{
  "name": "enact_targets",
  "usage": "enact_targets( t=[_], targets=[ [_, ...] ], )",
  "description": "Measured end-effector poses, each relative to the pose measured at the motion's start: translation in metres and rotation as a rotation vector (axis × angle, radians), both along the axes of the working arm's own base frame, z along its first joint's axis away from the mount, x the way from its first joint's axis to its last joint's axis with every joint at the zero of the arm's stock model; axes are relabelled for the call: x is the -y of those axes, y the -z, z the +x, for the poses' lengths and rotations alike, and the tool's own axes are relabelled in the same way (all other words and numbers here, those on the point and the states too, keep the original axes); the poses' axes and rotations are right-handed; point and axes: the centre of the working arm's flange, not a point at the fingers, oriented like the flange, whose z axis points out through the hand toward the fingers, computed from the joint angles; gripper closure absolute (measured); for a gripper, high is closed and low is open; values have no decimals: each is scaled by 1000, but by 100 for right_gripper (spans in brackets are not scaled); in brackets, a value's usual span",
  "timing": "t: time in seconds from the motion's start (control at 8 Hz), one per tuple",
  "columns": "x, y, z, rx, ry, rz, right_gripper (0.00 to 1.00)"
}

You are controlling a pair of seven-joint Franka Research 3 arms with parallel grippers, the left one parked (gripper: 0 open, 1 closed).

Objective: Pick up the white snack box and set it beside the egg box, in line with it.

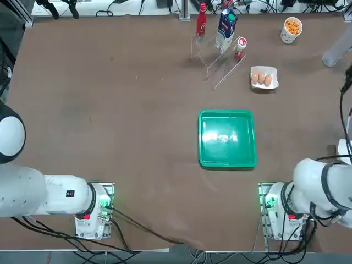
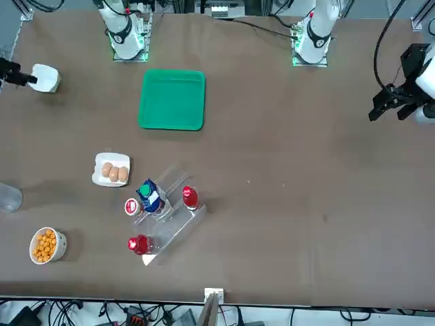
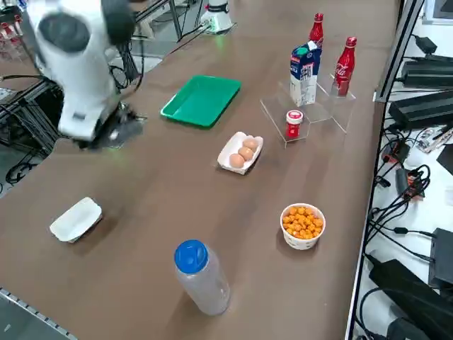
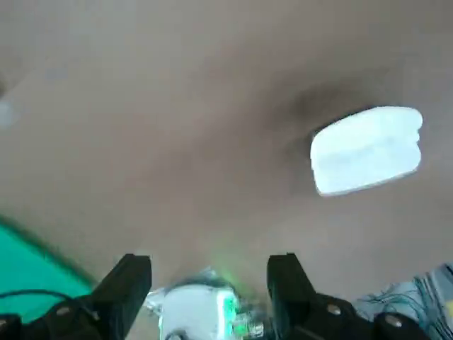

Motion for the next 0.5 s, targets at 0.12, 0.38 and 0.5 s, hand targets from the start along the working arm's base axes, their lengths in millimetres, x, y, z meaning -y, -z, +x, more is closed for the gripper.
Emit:
enact_targets(
  t=[0.12, 0.38, 0.5],
  targets=[
    [16, 31, -23, 41, -24, 8, 0],
    [47, 85, -84, 109, -46, 27, 0],
    [55, 108, -113, 144, -33, 13, 1]
  ],
)
